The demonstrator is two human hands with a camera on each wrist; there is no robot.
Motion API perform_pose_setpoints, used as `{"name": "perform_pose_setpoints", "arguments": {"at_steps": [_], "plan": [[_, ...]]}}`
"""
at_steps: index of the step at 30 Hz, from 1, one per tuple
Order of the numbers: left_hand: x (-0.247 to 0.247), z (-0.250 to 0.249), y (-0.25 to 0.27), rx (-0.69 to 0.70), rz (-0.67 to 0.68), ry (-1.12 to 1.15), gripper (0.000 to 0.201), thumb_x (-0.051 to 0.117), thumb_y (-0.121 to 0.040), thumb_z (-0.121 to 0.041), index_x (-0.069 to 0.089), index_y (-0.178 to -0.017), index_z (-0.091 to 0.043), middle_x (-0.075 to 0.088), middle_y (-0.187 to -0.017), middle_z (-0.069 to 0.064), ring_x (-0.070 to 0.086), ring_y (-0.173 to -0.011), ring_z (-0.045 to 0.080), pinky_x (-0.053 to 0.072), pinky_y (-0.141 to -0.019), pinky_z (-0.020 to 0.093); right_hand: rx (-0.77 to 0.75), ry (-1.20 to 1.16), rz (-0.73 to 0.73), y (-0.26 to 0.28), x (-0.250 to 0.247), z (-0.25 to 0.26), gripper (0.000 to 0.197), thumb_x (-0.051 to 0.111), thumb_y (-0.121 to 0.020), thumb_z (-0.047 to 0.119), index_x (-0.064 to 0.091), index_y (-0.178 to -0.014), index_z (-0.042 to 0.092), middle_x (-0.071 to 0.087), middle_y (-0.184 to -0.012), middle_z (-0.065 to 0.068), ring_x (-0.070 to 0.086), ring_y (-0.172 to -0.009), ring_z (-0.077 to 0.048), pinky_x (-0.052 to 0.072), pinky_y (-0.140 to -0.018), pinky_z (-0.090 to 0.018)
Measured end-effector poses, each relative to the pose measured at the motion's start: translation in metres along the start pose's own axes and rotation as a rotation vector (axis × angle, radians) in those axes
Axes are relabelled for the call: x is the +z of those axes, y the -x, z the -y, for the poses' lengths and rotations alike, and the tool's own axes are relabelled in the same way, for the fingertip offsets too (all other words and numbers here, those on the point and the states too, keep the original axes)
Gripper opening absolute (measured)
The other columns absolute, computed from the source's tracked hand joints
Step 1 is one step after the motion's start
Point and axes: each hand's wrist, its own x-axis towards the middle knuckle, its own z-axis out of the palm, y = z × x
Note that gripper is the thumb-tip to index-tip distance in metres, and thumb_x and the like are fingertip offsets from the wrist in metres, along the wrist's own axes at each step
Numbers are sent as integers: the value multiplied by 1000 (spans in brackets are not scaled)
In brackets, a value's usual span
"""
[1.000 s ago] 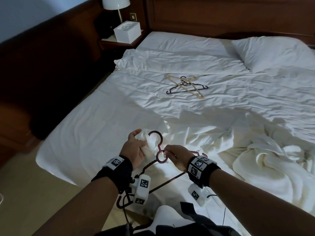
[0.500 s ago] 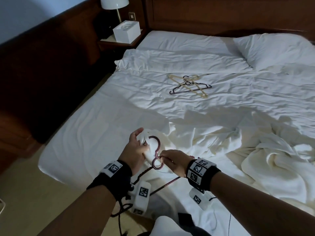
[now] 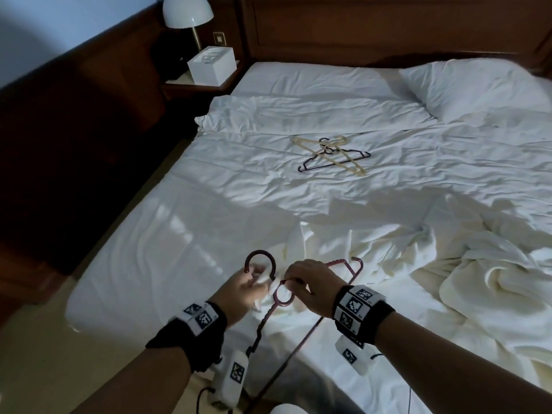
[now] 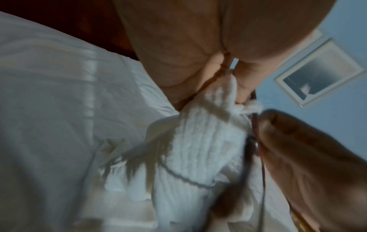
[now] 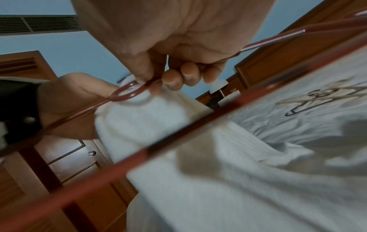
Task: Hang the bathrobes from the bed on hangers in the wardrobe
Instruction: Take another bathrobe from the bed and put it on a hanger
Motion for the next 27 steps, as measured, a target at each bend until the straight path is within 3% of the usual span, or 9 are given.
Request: {"name": "perform_pose_setpoints", "arguments": {"at_steps": [2, 4, 7, 12, 17, 20, 22, 24, 27], "plan": [[11, 6, 9, 11, 30, -35, 13, 51, -93, -30, 60, -96, -21, 62, -80, -13, 56, -71, -1, 48, -73, 32, -23, 53, 5, -11, -7, 1, 27, 40, -91, 37, 61, -87, 21, 60, -77, 6, 51, -71, -16, 44, -70, -34], [17, 12, 16, 18, 77, -167, 23, 50, -93, -42, 56, -111, -30, 65, -100, -18, 59, -89, -4, 48, -85, 28, -84, 149, 44, -21, -14, 2, 26, 39, -89, 35, 62, -86, 23, 60, -77, 8, 51, -74, -16, 42, -73, -32], [19, 28, 17, 2, 106, -443, 54, 53, -80, -56, 42, -126, -31, 63, -113, -8, 60, -101, 8, 50, -90, 33, -211, 330, 101, -34, -18, 1, 23, 42, -87, 31, 64, -86, 23, 61, -76, 7, 53, -72, -20, 35, -79, -28], [24, 36, 22, 2, -45, -504, 53, 48, -96, -44, 36, -140, -17, 59, -129, 5, 57, -116, 20, 45, -98, 36, -334, 411, 182, -44, -15, -5, 29, 40, -91, 36, 65, -93, 22, 60, -80, 2, 55, -73, -26, 39, -82, -35], [39, 30, 28, -45, -131, -395, 64, 57, -85, -62, 40, -133, -22, 61, -121, -5, 59, -107, 13, 46, -90, 31, -462, 299, 139, -45, -28, 7, 25, 45, -95, 31, 65, -92, 17, 59, -79, 0, 51, -70, -25, 39, -76, -34], [57, 29, 26, -85, -160, -365, 75, 48, -73, -80, 55, -121, -23, 66, -111, -4, 61, -100, 12, 48, -90, 35, -531, 359, 191, -44, -31, 11, 24, 47, -95, 32, 67, -93, 19, 61, -80, 0, 55, -72, -25, 45, -75, -36], [75, 28, 25, -94, -214, -349, 46, 53, -86, -60, 59, -106, -20, 66, -94, -4, 61, -85, 12, 51, -84, 36, -504, 400, 294, -43, -37, 12, 21, 51, -93, 32, 68, -97, 20, 63, -85, -3, 57, -74, -28, 49, -74, -38], [91, 25, 27, -80, -256, -391, 24, 52, -95, -40, 58, -105, -19, 66, -93, -4, 61, -85, 12, 51, -82, 32, -419, 386, 478, -41, -50, 14, 21, 52, -95, 31, 67, -104, 20, 63, -96, -5, 59, -83, -30, 50, -74, -37], [102, 24, 30, -52, -287, -485, 32, 50, -97, -40, 56, -122, -20, 68, -111, 2, 63, -104, 19, 46, -86, 25, -242, 378, 627, -40, -68, 10, 21, 48, -94, 21, 62, -108, 14, 55, -108, -5, 55, -87, -22, 43, -72, -30]]}}
